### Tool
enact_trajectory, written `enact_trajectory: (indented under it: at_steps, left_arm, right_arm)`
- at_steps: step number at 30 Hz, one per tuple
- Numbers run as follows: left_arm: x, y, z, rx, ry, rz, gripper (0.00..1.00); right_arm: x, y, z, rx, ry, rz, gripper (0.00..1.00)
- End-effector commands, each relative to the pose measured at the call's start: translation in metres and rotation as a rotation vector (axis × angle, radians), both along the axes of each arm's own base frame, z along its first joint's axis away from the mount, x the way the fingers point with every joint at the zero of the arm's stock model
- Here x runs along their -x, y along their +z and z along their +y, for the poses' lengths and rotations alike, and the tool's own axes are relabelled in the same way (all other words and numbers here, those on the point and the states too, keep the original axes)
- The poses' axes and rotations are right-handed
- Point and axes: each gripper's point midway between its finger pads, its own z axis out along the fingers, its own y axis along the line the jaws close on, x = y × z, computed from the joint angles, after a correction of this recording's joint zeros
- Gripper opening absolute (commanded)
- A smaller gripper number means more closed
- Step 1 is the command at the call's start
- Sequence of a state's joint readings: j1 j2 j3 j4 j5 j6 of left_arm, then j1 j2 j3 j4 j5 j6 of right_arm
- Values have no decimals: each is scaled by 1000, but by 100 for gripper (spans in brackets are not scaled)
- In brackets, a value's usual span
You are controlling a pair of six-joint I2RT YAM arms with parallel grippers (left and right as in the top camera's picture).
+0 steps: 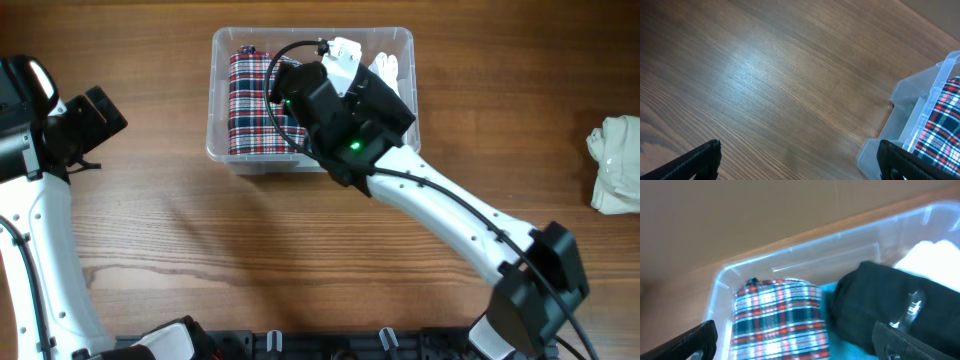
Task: Pack container
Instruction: 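Carry the black garment into the box between plaid and white items, then push the black garment down into the gap with the right gripper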
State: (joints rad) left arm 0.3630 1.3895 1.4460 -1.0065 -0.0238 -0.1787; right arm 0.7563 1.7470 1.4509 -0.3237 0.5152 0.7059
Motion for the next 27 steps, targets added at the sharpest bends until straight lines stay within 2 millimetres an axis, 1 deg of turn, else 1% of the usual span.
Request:
enact_trajectory:
  at_steps: [1, 3, 4, 5, 8, 9, 10, 12, 16, 17, 19, 20, 21, 22, 23, 24, 25, 26, 27]
  left_arm:
    - [0, -2, 1, 13, 9, -1, 100]
    - [0, -2, 1, 13, 9, -1, 100]
    - [0, -2, 1, 13, 9, -1, 100]
    - [0, -2, 1, 13, 9, -1, 100]
    - [0, -2, 1, 13, 9, -1, 100]
    - [0, -2, 1, 13, 9, -1, 100]
    - [0, -2, 1, 13, 9, -1, 100]
    - [0, -2, 1, 13, 9, -1, 100]
    - [0, -2, 1, 13, 9, -1, 100]
    - [0, -2, 1, 13, 9, -1, 100]
    - [0, -2, 1, 13, 9, -1, 100]
    - [0, -2, 1, 13, 9, -1, 100]
    - [0, -2, 1, 13, 9, -1, 100]
    - [0, -2, 1, 13, 9, -1, 100]
    - [0, -2, 1, 13, 9, -1, 100]
    - [0, -2, 1, 13, 9, -1, 100]
    - [0, -2, 1, 13, 9, -1, 100]
    - [0, -2, 1, 13, 9, -1, 100]
    - [0, -2, 1, 13, 9, -1, 100]
  right_arm:
    - [14, 35, -41, 127, 62, 13, 100]
    - [19, 22, -69, 152, 57, 112, 100]
    - [18, 9, -87, 175, 63, 179, 100]
    - [19, 0, -99, 187, 67, 224, 100]
    - [13, -14, -122, 261, 98, 279, 100]
    - [12, -21, -132, 275, 83, 306, 100]
    - [11, -28, -137, 290, 88, 329, 100]
    - [10, -41, -133, 298, 146, 364, 97]
    - [13, -83, -132, 339, 167, 482, 95]
    - [13, -88, -132, 343, 167, 494, 92]
    - [12, -91, -132, 346, 168, 500, 87]
    - [12, -90, -132, 346, 169, 499, 82]
    - [13, -91, -132, 346, 169, 500, 72]
    - [13, -91, -132, 348, 169, 503, 55]
    - [13, -91, -132, 347, 169, 504, 47]
    - [14, -91, -130, 341, 176, 505, 36]
    - [15, -92, -127, 326, 188, 508, 15]
    - [15, -91, -124, 312, 200, 506, 4]
    - [14, -89, -120, 292, 215, 499, 4]
